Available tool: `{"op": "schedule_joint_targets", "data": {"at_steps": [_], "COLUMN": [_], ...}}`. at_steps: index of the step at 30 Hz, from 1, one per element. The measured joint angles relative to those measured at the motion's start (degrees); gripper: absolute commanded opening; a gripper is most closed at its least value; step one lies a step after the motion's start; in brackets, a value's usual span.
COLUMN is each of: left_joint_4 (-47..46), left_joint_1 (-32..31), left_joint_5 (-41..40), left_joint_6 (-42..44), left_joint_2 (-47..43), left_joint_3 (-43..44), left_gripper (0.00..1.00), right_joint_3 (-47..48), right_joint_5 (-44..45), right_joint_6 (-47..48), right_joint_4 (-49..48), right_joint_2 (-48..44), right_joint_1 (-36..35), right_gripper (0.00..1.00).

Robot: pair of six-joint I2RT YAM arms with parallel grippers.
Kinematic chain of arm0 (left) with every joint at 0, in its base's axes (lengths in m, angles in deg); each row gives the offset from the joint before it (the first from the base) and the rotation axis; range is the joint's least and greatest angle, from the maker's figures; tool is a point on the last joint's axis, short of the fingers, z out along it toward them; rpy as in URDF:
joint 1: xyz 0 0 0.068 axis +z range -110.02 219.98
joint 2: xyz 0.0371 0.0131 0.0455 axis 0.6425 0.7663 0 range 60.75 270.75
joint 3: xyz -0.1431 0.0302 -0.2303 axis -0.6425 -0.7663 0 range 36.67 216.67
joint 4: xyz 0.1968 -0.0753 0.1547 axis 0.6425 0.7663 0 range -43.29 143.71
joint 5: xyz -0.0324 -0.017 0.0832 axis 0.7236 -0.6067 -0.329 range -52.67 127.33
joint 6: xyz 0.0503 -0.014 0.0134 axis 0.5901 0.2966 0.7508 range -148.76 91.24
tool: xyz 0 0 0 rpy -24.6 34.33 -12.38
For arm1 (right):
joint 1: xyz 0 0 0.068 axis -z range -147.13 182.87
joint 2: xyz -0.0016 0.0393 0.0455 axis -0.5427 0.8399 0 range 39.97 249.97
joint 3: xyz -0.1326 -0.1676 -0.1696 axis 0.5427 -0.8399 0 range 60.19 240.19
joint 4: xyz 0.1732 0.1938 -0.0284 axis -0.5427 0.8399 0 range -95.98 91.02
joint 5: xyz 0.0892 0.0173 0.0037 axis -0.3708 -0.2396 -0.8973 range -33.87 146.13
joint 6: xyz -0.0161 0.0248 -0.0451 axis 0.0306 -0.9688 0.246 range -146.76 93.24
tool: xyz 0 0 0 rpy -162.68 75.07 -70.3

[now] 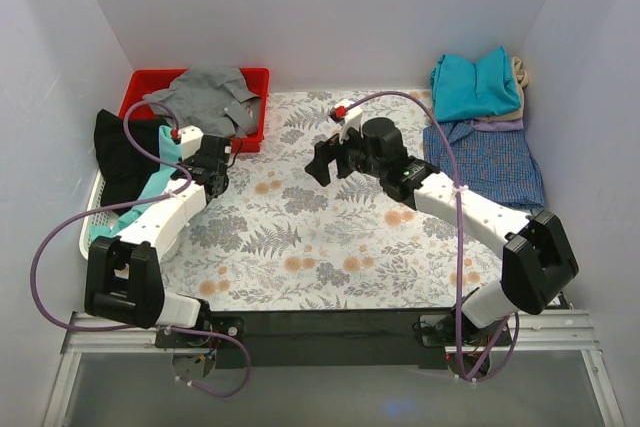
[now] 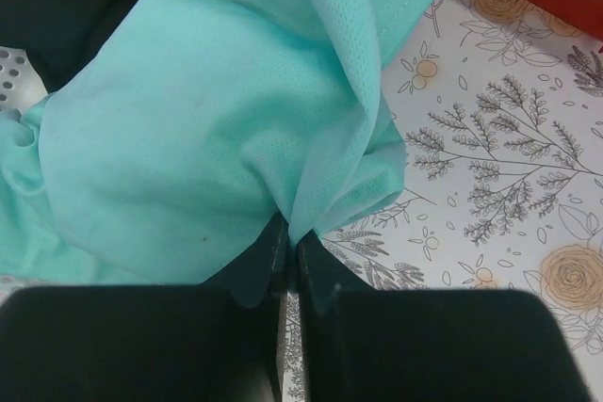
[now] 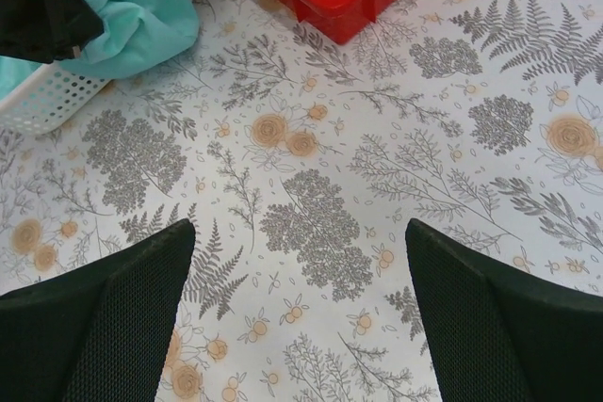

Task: Fold and stack the t-shirts
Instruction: Grab the tshirt from the pile, then move the tshirt to the center of the board

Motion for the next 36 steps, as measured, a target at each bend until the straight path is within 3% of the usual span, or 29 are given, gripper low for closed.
{"op": "schedule_joint_targets", "data": {"at_steps": [5, 9, 17, 21, 25, 28, 30, 31, 33, 36], "left_joint_4": [0.39, 0.90, -1.05, -4.22, -7.69, -10.80, -12.22, -12.39, -13.00, -13.11], "left_joint_1": [0.44, 0.52, 0.57, 0.48, -0.72, -2.78, -5.11, -6.75, -10.38, -15.98], "left_joint_5": [4.26, 13.44, 45.59, 60.76, 72.70, 77.92, 79.36, 79.43, 78.82, 76.30], "left_joint_6": [1.75, 4.20, 5.66, 4.09, 1.84, 0.04, -1.07, -1.60, -2.71, -4.31], "left_joint_2": [-0.74, -3.67, -11.21, -13.70, -14.99, -14.93, -13.66, -12.81, -11.80, -12.17], "left_joint_3": [3.28, 11.50, 34.32, 36.85, 30.84, 20.48, 13.38, 9.88, 3.69, -4.55], "left_gripper": [0.00, 0.00, 0.00, 0.00, 0.00, 0.00, 0.01, 0.09, 0.00, 0.00], "right_joint_3": [-2.60, -4.20, -9.05, -11.67, -12.17, -12.24, -12.41, -12.50, -13.05, -14.69], "right_joint_5": [1.44, 2.71, 7.45, 17.70, 28.98, 34.60, 37.13, 38.03, 39.54, 40.06], "right_joint_6": [0.24, 0.50, 0.39, -0.61, -1.62, -2.08, -2.71, -3.17, -3.85, -4.76], "right_joint_4": [-0.02, -0.11, 0.44, 3.30, 6.69, 8.55, 10.16, 11.08, 12.83, 14.88], "right_joint_2": [-2.01, -2.16, -5.38, -11.91, -20.94, -27.47, -31.41, -32.85, -35.04, -36.59], "right_joint_1": [0.83, 1.01, 1.05, 1.05, 1.09, 1.29, 1.38, 1.38, 1.38, 1.38], "right_gripper": [0.97, 0.97, 0.96, 0.96, 0.96, 0.93, 0.93, 0.93, 0.93, 0.94]}}
